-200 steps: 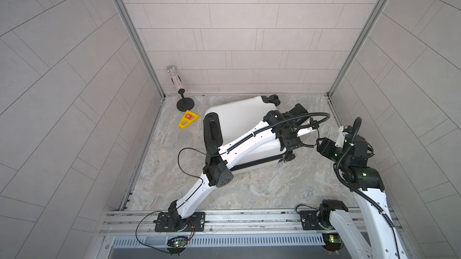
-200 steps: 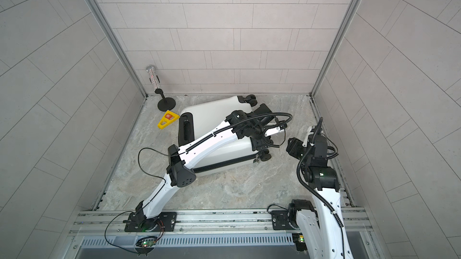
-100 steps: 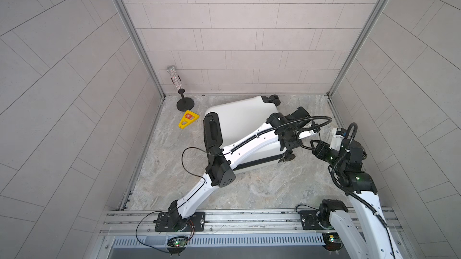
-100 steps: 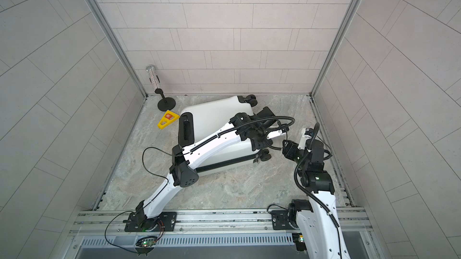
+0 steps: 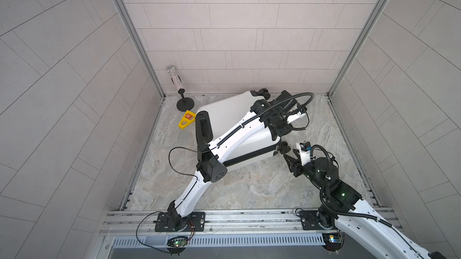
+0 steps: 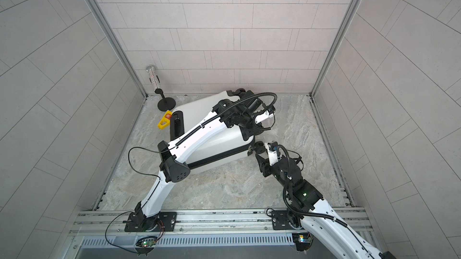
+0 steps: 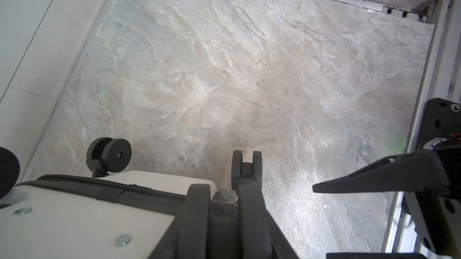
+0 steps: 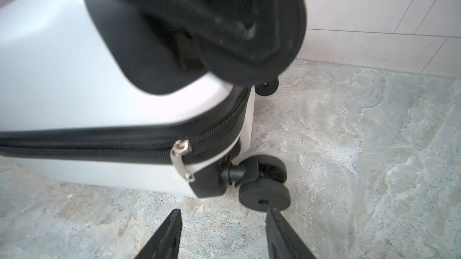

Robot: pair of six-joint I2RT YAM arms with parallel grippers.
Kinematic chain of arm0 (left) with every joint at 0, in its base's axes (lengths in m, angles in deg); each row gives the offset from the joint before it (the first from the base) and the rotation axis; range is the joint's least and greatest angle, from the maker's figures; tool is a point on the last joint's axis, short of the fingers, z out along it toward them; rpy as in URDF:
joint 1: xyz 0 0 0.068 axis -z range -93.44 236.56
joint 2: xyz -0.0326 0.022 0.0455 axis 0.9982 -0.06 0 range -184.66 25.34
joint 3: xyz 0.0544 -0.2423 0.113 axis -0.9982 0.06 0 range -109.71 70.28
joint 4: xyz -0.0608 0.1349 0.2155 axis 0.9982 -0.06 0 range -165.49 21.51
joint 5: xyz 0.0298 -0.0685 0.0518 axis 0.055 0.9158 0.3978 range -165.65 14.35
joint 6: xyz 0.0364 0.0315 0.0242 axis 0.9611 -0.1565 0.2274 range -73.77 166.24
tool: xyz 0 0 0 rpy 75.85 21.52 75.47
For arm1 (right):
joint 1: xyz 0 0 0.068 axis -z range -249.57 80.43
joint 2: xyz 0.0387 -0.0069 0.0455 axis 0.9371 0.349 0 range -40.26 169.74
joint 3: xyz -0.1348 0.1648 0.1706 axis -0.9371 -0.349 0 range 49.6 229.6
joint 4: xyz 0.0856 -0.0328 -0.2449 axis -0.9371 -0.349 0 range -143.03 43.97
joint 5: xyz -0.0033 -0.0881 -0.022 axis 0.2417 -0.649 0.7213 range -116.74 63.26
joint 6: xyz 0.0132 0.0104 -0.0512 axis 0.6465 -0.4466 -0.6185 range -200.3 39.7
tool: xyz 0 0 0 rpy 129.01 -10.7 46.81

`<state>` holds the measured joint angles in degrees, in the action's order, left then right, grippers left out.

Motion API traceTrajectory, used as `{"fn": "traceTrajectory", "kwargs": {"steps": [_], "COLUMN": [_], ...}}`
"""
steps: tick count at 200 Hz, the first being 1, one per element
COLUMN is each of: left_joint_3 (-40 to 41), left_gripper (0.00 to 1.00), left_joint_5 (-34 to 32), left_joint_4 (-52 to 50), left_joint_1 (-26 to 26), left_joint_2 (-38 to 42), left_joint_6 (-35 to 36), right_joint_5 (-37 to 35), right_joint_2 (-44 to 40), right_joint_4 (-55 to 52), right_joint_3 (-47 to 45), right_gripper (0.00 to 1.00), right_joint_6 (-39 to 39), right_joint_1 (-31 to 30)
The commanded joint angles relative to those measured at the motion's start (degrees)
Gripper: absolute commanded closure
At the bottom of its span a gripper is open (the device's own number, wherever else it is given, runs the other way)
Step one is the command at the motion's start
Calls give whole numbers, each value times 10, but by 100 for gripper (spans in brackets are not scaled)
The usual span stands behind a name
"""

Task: Open the suitcase zippers
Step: Pick up the suitcase from the center of the board, then unzip the zipper on the suitcase.

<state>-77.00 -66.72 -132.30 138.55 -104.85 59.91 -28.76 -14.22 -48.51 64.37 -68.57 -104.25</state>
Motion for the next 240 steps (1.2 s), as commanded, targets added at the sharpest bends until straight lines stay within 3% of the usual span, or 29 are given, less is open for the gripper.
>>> {"fn": "traceTrajectory", "kwargs": {"steps": [1,35,83,165,191,240], "left_joint_3": [-12,-11,-9,-9,-7,7], "left_gripper": [96,96,96,96,96,96], "left_joint_5": [-6,-2,9,22,31,43], "left_joint_4": [26,26,27,34,33,33], "left_joint_1": [-12,-15,-15,-15,-15,-14], "left_joint_2": [61,64,62,60,62,72], "left_joint_6": [-57,-65,-73,-89,-91,-93], "right_joint_5": [-89,-135,-134,-119,-146,-150], "right_joint_2": [3,98,250,392,425,463], "right_joint_4": [107,245,411,528,553,582], "right_joint_3": [-30,-43,-33,-4,3,13], "right_gripper": [45,45,45,48,55,78], "right_joint_6": [-34,-60,-94,-96,-99,-111], "right_joint_1": [-40,-82,-88,-88,-88,-76]}}
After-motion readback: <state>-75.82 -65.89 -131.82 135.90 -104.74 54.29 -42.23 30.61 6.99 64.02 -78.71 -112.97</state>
